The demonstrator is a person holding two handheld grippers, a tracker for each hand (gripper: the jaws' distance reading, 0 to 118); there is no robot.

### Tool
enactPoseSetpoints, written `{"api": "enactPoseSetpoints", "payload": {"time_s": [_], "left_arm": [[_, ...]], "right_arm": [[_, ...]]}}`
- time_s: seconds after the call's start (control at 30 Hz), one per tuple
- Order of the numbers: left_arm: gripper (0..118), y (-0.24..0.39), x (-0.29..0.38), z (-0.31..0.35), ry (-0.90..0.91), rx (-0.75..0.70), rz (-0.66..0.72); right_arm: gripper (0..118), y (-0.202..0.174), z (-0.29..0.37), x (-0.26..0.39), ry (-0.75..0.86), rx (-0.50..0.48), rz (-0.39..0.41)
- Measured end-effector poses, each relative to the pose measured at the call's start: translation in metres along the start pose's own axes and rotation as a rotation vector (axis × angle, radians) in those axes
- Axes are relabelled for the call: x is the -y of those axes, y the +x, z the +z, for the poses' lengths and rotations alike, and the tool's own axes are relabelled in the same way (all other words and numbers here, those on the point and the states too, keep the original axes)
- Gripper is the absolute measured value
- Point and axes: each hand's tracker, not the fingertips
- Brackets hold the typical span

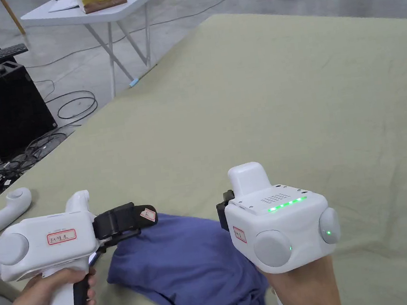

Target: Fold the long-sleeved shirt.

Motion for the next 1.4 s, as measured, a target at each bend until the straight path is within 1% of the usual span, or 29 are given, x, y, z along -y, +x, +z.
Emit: {"api": "enactPoseSetpoints", "payload": {"time_s": [0.1, 0.13, 0.2, 0.23, 0.27, 0.3, 0.33, 0.37, 0.43, 0.47, 0.53, 0.57, 0.6, 0.7, 0.73, 0.8, 0.83, 0.9, 0.93, 1.0, 1.07, 1.13, 1.2, 1.23, 1.27, 1.3, 1.33, 1.4], "left_arm": [[118, 0.036, -0.025, 0.002, 0.037, -0.119, -0.065], [118, 0.047, -0.021, 0.010, 0.064, -0.140, -0.081], [118, 0.087, -0.022, 0.019, 0.098, -0.115, -0.109], [118, 0.110, -0.019, 0.023, 0.134, -0.060, -0.125], [111, 0.129, -0.004, 0.037, 0.160, 0.000, -0.163], [65, 0.158, 0.005, 0.039, 0.204, 0.058, -0.226], [10, 0.184, 0.013, 0.039, 0.232, 0.063, -0.274], [0, 0.214, 0.020, 0.032, 0.247, 0.032, -0.299], [0, 0.264, 0.044, 0.033, 0.308, 0.036, -0.350], [0, 0.292, 0.054, 0.028, 0.336, 0.049, -0.395], [0, 0.338, 0.073, 0.017, 0.424, 0.017, -0.502], [0, 0.364, 0.085, 0.011, 0.472, -0.015, -0.561], [0, 0.386, 0.095, 0.005, 0.499, -0.008, -0.595], [0, 0.426, 0.106, -0.014, 0.469, 0.170, -0.566], [0, 0.438, 0.112, -0.018, 0.478, 0.179, -0.571], [0, 0.466, 0.125, -0.034, 0.522, 0.135, -0.631], [0, 0.476, 0.135, -0.042, 0.550, 0.082, -0.697], [0, 0.488, 0.156, -0.057, 0.626, 0.046, -0.756], [0, 0.493, 0.165, -0.065, 0.648, 0.034, -0.752], [0, 0.495, 0.188, -0.078, 0.656, 0.030, -0.733], [0, 0.496, 0.209, -0.090, 0.653, -0.002, -0.749], [0, 0.488, 0.233, -0.096, 0.654, -0.032, -0.791], [0, 0.475, 0.251, -0.098, 0.652, -0.022, -0.792], [0, 0.469, 0.259, -0.099, 0.644, -0.032, -0.795], [0, 0.465, 0.264, -0.101, 0.622, -0.080, -0.789], [0, 0.459, 0.269, -0.102, 0.616, -0.121, -0.783], [0, 0.451, 0.268, -0.104, 0.612, -0.117, -0.767], [0, 0.442, 0.268, -0.107, 0.605, -0.130, -0.741]], "right_arm": [[2, 0.014, 0.044, -0.003, 0.028, -0.005, -0.016], [2, 0.021, 0.062, -0.005, 0.037, -0.005, -0.024], [2, 0.039, 0.104, -0.007, 0.080, 0.012, -0.046], [2, 0.048, 0.127, -0.007, 0.110, 0.033, -0.054], [2, 0.059, 0.150, -0.007, 0.129, 0.055, -0.058], [2, 0.072, 0.172, -0.006, 0.144, 0.082, -0.066], [2, 0.083, 0.192, -0.005, 0.162, 0.107, -0.073], [2, 0.093, 0.212, -0.004, 0.177, 0.150, -0.081], [2, 0.116, 0.256, 0.000, 0.221, 0.237, -0.093], [2, 0.127, 0.278, 0.002, 0.248, 0.269, -0.096], [2, 0.145, 0.319, 0.007, 0.293, 0.345, -0.089], [2, 0.155, 0.341, 0.011, 0.318, 0.399, -0.092], [2, 0.167, 0.362, 0.015, 0.339, 0.438, -0.097], [2, 0.194, 0.413, 0.029, 0.384, 0.554, -0.128], [2, 0.203, 0.427, 0.034, 0.400, 0.583, -0.137], [2, 0.219, 0.454, 0.044, 0.430, 0.649, -0.153], [2, 0.226, 0.466, 0.050, 0.448, 0.686, -0.159], [2, 0.237, 0.481, 0.062, 0.463, 0.740, -0.172], [2, 0.242, 0.486, 0.070, 0.467, 0.755, -0.176], [2, 0.248, 0.495, 0.089, 0.490, 0.824, -0.199], [2, 0.249, 0.498, 0.109, 0.517, 0.858, -0.191], [2, 0.249, 0.500, 0.130, 0.509, 0.868, -0.216], [2, 0.249, 0.500, 0.152, 0.510, 0.865, -0.254], [2, 0.247, 0.499, 0.164, 0.507, 0.880, -0.260], [2, 0.246, 0.497, 0.173, 0.503, 0.891, -0.259], [2, 0.244, 0.494, 0.184, 0.503, 0.901, -0.239], [2, 0.243, 0.493, 0.192, 0.509, 0.897, -0.210], [2, 0.241, 0.488, 0.199, 0.505, 0.902, -0.193]]}}
